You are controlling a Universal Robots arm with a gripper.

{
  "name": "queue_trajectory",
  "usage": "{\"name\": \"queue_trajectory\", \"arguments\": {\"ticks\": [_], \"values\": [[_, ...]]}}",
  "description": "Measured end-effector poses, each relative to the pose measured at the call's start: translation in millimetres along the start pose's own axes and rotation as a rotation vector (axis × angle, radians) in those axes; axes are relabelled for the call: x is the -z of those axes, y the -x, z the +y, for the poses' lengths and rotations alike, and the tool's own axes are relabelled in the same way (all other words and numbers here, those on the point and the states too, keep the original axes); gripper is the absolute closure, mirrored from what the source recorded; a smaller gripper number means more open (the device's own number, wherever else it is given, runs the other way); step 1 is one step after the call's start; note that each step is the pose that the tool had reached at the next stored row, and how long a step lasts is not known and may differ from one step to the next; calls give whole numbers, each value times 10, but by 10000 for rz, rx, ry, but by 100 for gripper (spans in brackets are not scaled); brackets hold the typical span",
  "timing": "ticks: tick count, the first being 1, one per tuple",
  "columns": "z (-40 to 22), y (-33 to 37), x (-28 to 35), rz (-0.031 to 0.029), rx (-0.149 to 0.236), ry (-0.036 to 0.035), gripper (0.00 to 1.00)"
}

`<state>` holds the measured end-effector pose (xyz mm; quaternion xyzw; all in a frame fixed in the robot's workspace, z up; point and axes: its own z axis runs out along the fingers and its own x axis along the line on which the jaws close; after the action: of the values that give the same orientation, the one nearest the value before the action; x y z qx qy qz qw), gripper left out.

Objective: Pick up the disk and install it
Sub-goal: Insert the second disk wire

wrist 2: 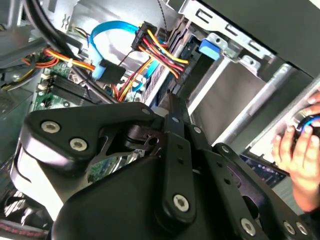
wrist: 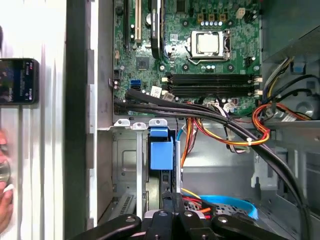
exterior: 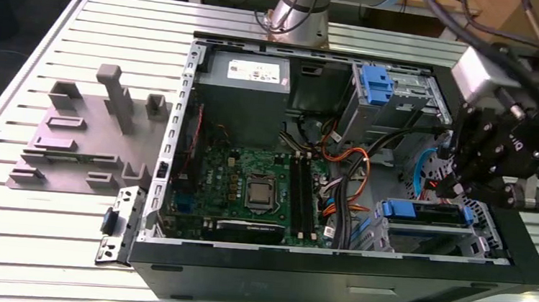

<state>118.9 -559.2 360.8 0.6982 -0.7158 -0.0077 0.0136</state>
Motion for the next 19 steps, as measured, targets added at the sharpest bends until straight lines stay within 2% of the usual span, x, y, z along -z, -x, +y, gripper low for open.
{"name": "queue_trajectory", "arguments": {"ticks": [3, 7, 10, 15, 17, 19], "values": [[4, 2, 127, -2, 0, 1, 89], [7, 53, 222, -5, 2, 0, 89], [10, 125, 230, 6, 0, 1, 89], [14, 305, 231, 55, -1, 1, 89], [16, 372, 232, 89, -2, -1, 89], [18, 439, 232, 159, -5, -2, 89]]}}
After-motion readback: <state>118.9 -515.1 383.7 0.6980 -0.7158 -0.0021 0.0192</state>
